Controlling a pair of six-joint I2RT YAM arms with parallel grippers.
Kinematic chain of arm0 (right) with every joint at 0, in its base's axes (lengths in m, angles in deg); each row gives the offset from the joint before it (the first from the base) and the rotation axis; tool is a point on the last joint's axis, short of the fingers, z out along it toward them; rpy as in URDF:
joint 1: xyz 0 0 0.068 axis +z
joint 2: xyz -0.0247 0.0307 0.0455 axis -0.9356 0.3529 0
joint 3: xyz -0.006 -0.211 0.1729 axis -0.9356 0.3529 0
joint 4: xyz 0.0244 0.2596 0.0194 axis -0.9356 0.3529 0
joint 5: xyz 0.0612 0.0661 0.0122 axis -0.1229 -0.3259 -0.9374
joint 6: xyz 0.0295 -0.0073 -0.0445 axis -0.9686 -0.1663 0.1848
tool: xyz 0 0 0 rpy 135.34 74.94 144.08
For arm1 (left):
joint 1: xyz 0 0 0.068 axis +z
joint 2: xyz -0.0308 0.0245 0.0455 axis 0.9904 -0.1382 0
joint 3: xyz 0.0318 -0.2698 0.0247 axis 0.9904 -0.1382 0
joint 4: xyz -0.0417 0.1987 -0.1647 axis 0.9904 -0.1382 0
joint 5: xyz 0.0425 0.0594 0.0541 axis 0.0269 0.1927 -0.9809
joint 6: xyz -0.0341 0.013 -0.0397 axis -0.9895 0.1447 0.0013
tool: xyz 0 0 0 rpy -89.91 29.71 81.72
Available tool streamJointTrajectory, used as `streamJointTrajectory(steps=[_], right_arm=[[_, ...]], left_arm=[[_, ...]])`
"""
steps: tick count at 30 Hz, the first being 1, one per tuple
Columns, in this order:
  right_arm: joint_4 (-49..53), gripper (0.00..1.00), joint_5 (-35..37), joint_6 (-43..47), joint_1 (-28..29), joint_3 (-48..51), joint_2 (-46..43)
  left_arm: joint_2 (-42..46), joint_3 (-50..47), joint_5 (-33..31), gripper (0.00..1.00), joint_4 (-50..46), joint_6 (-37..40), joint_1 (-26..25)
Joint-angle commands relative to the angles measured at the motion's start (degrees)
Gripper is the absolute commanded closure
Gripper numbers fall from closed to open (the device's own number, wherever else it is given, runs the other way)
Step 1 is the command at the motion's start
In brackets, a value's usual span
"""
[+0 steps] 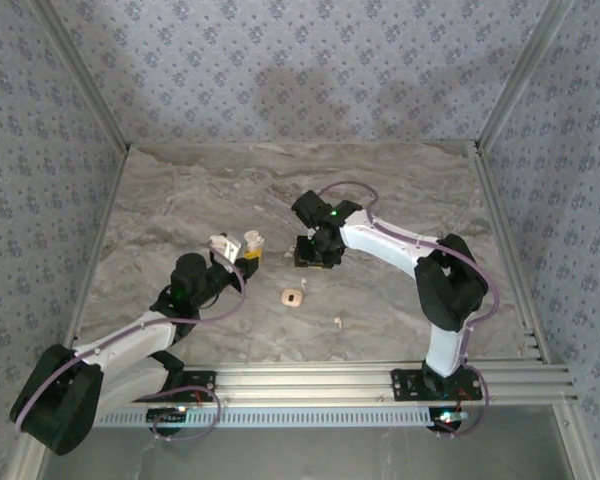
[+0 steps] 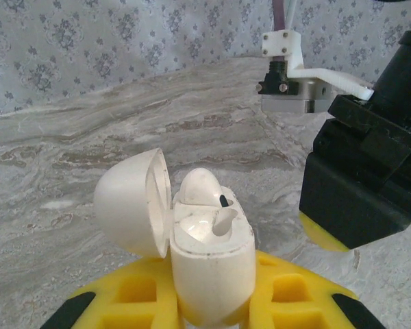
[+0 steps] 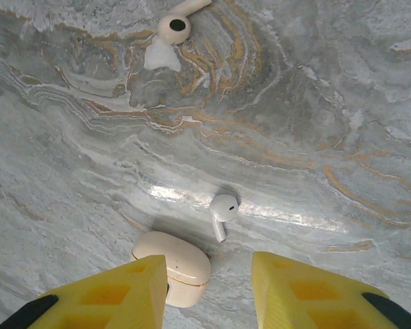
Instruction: Insert the wireless bluetooth earbuds into the charging case
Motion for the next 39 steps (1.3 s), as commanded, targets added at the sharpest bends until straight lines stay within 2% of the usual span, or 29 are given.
streamJointTrajectory(steps=[1, 14, 39], right_arm=[[6.6, 0.60, 1.4, 2.7, 1.0, -3.2, 3.9], [8.0, 0.62, -0.2, 4.4, 2.9, -7.7, 10.9], [4.8, 0.67, 0.3, 3.9, 2.6, -7.0, 14.3]], left_arm=[[1.9, -0.2, -1.0, 0.90, -0.5, 0.7, 0.3], [4.9, -0.6, -1.4, 0.90, -2.5, 1.4, 0.6], [4.4, -0.3, -1.3, 0.91, -2.3, 1.4, 0.7]])
